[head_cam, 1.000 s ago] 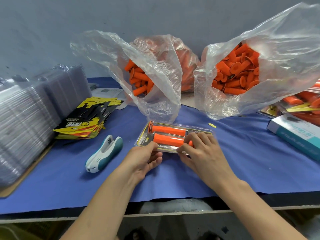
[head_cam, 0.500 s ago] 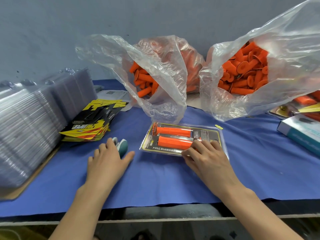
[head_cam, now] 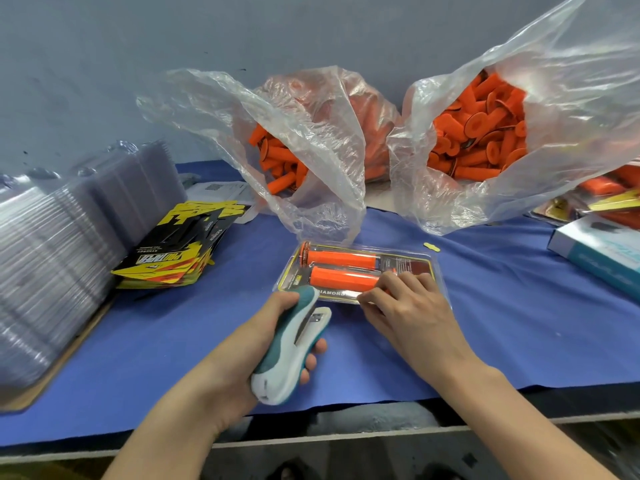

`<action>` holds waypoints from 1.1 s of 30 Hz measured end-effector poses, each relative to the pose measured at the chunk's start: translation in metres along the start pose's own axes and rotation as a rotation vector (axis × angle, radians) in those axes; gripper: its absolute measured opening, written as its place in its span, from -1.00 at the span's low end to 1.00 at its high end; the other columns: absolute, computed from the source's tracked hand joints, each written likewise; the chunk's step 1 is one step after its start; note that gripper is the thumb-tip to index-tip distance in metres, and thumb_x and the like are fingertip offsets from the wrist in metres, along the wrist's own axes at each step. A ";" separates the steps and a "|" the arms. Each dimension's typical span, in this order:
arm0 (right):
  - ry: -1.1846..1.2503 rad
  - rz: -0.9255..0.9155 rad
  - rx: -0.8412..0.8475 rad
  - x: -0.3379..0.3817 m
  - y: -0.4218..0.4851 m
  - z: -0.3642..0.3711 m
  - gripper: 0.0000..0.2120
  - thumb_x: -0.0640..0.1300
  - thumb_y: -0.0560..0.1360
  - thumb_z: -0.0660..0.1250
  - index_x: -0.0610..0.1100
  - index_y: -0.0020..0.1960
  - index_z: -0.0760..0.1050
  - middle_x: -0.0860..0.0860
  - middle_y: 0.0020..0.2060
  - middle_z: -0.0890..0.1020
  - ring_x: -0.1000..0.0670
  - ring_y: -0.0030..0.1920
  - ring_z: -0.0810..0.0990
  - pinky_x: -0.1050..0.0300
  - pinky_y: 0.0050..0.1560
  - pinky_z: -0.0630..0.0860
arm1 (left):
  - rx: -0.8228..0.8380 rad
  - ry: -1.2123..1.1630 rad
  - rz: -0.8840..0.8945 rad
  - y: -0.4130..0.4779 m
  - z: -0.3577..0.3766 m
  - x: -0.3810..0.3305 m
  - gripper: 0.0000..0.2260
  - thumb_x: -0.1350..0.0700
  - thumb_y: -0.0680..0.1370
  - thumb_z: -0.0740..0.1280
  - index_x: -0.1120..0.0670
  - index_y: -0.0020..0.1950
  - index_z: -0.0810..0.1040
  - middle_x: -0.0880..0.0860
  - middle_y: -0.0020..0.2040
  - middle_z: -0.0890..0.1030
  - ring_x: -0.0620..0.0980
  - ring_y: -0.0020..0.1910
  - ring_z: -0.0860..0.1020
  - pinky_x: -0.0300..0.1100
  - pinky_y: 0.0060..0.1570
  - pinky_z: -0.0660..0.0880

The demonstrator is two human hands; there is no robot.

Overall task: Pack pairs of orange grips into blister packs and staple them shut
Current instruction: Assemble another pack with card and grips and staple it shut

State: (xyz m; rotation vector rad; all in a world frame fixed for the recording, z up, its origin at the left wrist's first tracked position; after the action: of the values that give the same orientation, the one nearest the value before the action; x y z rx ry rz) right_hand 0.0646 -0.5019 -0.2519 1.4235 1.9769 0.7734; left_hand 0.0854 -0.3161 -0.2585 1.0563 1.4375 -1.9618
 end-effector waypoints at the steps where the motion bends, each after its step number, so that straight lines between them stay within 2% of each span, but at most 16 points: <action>1: -0.006 -0.008 0.001 0.001 0.000 0.000 -0.76 -0.06 0.60 0.21 -0.04 -0.13 0.62 0.00 -0.23 0.57 -0.11 -0.27 0.54 -0.03 -0.25 0.45 | 0.010 0.004 0.020 0.003 0.003 0.001 -0.55 -0.16 0.57 0.17 0.22 -0.02 0.60 0.23 -0.24 0.62 0.11 -0.44 0.53 -0.17 -0.46 0.49; 7: -0.033 -0.037 -0.004 0.003 -0.001 -0.001 -0.78 -0.05 0.61 0.24 -0.02 -0.12 0.62 0.00 -0.22 0.57 -0.11 -0.26 0.53 -0.04 -0.25 0.46 | 0.029 0.057 0.078 0.008 0.016 0.007 -0.50 -0.21 0.53 0.31 0.22 0.14 0.59 0.18 -0.18 0.61 0.10 -0.33 0.56 -0.13 -0.39 0.53; 11: -0.038 -0.043 -0.003 0.004 -0.001 -0.001 -0.80 -0.05 0.60 0.25 0.00 -0.11 0.61 0.02 -0.22 0.56 -0.10 -0.24 0.52 -0.02 -0.23 0.41 | 0.001 0.081 0.123 0.010 0.020 0.003 -0.54 -0.21 0.55 0.30 0.19 0.12 0.61 0.16 -0.18 0.63 0.06 -0.34 0.57 -0.14 -0.40 0.52; 16: -0.025 -0.032 -0.001 0.003 -0.001 -0.002 -0.86 -0.07 0.59 0.30 0.00 -0.10 0.61 0.02 -0.21 0.56 -0.09 -0.22 0.53 0.00 -0.20 0.40 | 0.108 0.028 0.097 0.011 0.024 0.001 -0.56 -0.20 0.55 0.29 0.15 0.14 0.61 0.17 -0.14 0.60 0.04 -0.37 0.52 -0.18 -0.43 0.49; 19: -0.045 -0.040 0.020 0.004 -0.002 0.000 -0.86 -0.07 0.58 0.31 0.00 -0.12 0.60 0.03 -0.21 0.56 -0.08 -0.21 0.53 0.01 -0.18 0.39 | 0.090 0.048 0.111 0.014 0.024 0.001 -0.54 -0.20 0.55 0.29 0.17 0.17 0.60 0.17 -0.14 0.60 0.04 -0.36 0.53 -0.17 -0.43 0.49; 24: -0.063 -0.052 0.028 0.006 -0.003 0.000 -0.86 -0.08 0.58 0.32 0.00 -0.14 0.59 0.03 -0.21 0.56 -0.09 -0.21 0.53 0.01 -0.17 0.39 | 0.026 0.051 0.144 0.021 0.024 -0.001 -0.54 -0.20 0.55 0.31 0.19 0.14 0.61 0.16 -0.17 0.62 0.04 -0.40 0.54 -0.19 -0.45 0.49; 33: -0.041 -0.077 0.044 0.007 -0.003 0.003 -0.91 -0.09 0.56 0.36 0.01 -0.12 0.60 0.03 -0.19 0.56 -0.09 -0.21 0.52 0.00 -0.17 0.41 | 0.034 0.034 0.148 0.031 0.027 0.000 -0.55 -0.25 0.50 0.36 0.14 0.03 0.65 0.16 -0.20 0.63 0.03 -0.41 0.55 -0.18 -0.46 0.50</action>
State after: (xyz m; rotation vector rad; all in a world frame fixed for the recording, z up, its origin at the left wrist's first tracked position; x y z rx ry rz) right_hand 0.0630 -0.4956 -0.2572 1.3682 2.0162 0.6658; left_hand 0.1004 -0.3521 -0.2721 1.1815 1.3074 -1.8775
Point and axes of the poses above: each hand's wrist, its own y-axis towards the middle knuckle, its own z-axis out of the palm, x = y × z, the point moved 5 cm from there along y, towards the middle knuckle
